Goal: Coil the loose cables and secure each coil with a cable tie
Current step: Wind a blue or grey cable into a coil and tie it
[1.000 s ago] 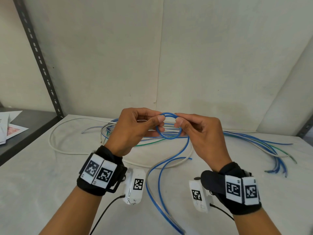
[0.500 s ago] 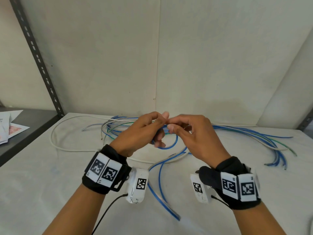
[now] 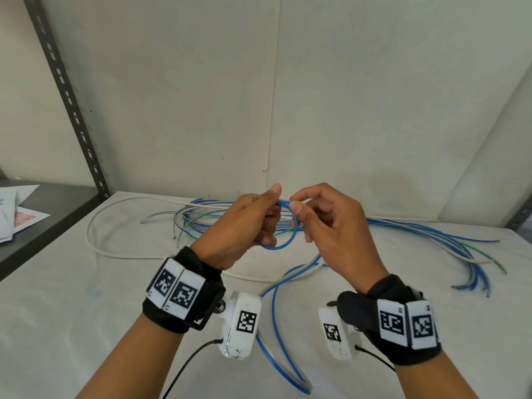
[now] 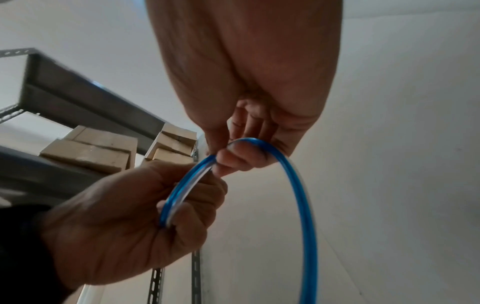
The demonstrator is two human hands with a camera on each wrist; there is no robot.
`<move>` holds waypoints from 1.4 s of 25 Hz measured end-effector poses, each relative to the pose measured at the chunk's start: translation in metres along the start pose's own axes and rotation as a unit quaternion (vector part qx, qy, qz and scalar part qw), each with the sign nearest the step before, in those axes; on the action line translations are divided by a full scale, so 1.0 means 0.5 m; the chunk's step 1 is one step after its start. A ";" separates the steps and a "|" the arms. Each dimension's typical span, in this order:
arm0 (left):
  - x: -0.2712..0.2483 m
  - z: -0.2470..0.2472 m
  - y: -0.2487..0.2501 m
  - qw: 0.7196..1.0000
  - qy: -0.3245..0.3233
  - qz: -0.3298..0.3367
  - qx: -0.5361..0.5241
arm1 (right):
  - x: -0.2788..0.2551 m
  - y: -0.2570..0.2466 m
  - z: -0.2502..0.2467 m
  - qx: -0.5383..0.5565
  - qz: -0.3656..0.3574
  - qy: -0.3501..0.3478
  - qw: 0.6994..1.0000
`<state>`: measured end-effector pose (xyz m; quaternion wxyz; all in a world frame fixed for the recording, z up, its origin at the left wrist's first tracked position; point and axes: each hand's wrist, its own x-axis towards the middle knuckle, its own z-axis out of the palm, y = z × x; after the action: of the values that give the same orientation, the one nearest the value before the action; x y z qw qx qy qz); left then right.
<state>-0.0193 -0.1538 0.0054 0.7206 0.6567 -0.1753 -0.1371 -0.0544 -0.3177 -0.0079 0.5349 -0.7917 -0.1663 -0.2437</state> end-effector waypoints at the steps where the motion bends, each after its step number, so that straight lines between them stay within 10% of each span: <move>1: 0.002 -0.002 0.001 0.999 0.018 0.006 -0.026 | 0.001 -0.001 -0.001 0.020 0.011 0.007 1.000; 11: 0.007 0.017 0.006 0.969 0.123 0.092 -0.193 | -0.008 -0.002 0.022 0.144 0.105 -0.002 0.984; 18: 0.009 0.026 -0.006 0.969 0.082 0.098 -0.212 | -0.012 -0.025 0.019 0.102 0.058 0.033 0.993; 23: 0.001 -0.021 0.011 0.992 -0.065 0.051 -0.100 | -0.006 -0.030 -0.026 0.070 0.044 -0.072 0.994; 29: -0.010 -0.020 -0.001 0.982 -0.072 0.038 0.169 | -0.006 -0.035 -0.050 -0.021 0.036 -0.205 0.978; 35: 0.002 0.006 -0.013 0.997 0.000 0.074 0.033 | 0.002 -0.009 -0.041 -0.005 0.048 -0.089 0.995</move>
<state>-0.0192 -0.1575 -0.0008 0.7065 0.6656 -0.2275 -0.0776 -0.0602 -0.3350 0.0025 0.5250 -0.8200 -0.1739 -0.1473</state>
